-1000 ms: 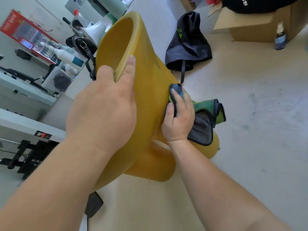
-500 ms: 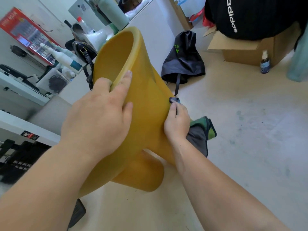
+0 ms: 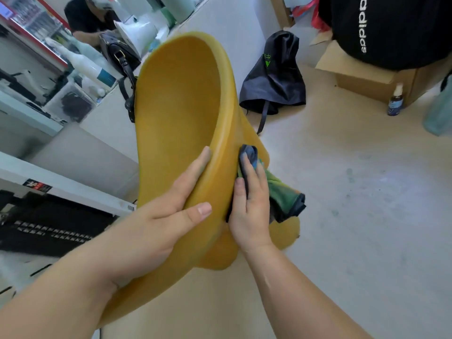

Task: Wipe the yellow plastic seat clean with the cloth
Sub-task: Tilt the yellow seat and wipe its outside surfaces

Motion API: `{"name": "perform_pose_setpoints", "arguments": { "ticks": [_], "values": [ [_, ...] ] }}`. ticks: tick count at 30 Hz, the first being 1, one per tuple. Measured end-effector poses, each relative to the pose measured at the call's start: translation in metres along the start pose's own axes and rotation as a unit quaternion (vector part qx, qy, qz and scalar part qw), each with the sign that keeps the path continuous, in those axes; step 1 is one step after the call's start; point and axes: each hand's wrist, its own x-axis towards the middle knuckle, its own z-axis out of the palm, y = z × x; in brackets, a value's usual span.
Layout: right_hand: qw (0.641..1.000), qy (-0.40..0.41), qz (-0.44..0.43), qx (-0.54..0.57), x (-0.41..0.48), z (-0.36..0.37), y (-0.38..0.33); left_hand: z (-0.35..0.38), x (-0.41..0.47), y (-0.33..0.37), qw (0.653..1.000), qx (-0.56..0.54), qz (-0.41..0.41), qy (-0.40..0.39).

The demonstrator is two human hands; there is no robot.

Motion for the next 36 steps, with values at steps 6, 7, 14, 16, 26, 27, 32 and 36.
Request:
{"name": "perform_pose_setpoints", "arguments": {
  "ticks": [6,7,14,16,26,27,32,36],
  "values": [
    [0.991,-0.045,0.103,0.077,0.011,-0.027,-0.064,0.002,0.003,0.019,0.998,-0.045,-0.048,-0.025],
    [0.988,-0.058,0.114,0.084,0.011,-0.033,-0.070,0.004,0.003,0.021,0.997,-0.061,-0.052,-0.022],
    [0.983,-0.068,0.166,0.025,0.002,-0.072,-0.123,0.044,0.022,0.040,0.971,-0.231,-0.055,-0.005],
    [0.979,-0.072,0.191,-0.002,0.002,-0.082,-0.138,0.051,0.026,0.054,0.957,-0.282,-0.061,-0.014],
    [0.930,-0.108,0.236,-0.259,0.032,-0.113,-0.215,0.027,0.060,0.126,0.942,-0.278,-0.183,-0.038],
    [0.925,-0.111,0.225,-0.284,0.036,-0.109,-0.221,0.017,0.061,0.129,0.949,-0.246,-0.193,-0.041],
    [0.869,-0.153,0.170,-0.439,0.059,-0.079,-0.235,-0.014,0.055,0.129,0.976,-0.146,-0.159,0.008],
    [0.842,-0.136,0.105,-0.510,0.100,-0.047,-0.222,-0.034,0.060,0.083,0.984,-0.082,-0.152,0.052]
  ]
}}
